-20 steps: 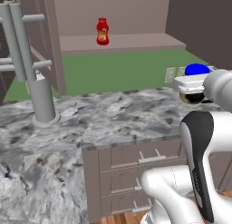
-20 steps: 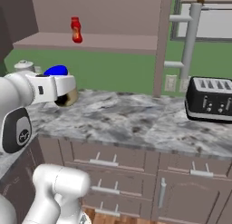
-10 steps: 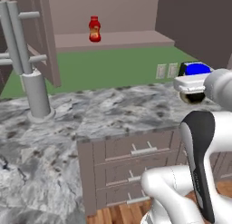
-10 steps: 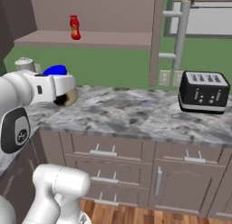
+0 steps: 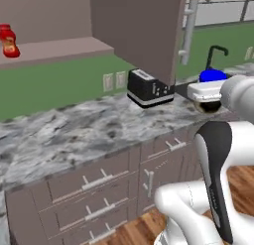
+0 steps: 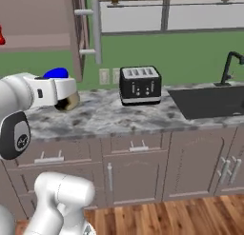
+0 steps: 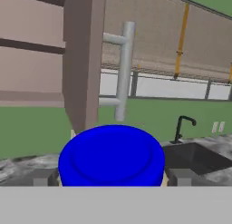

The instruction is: Move the ketchup and mayonnaise from the cabinet to the dining counter.

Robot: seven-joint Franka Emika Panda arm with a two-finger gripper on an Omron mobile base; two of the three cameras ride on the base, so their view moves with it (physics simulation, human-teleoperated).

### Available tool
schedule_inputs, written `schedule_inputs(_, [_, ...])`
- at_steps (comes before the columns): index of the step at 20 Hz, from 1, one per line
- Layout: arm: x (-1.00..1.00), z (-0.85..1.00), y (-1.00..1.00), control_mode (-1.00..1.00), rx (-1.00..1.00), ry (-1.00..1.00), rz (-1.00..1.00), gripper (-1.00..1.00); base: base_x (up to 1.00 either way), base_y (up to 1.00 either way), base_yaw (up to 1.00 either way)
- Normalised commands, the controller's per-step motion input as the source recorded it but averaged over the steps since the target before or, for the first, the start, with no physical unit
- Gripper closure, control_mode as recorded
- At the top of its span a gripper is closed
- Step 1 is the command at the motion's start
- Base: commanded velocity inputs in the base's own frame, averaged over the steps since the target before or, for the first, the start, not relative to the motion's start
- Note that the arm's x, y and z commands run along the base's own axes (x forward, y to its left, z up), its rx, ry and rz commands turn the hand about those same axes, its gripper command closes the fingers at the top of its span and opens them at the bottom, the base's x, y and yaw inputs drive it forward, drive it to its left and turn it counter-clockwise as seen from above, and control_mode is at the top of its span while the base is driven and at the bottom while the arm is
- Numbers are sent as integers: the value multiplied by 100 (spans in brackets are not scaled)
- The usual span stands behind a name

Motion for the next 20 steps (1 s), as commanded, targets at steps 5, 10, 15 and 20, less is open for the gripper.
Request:
schedule_inputs(5, [0, 0, 0, 100, 0, 0, 0, 100, 0, -95, -58])
schedule_inputs(10, [0, 0, 0, 100, 0, 0, 0, 100, 0, -94, -55])
schedule_inputs(15, [0, 0, 0, 100, 0, 0, 0, 100, 0, -88, -52])
schedule_inputs(20, [0, 0, 0, 100, 0, 0, 0, 100, 0, -80, -49])
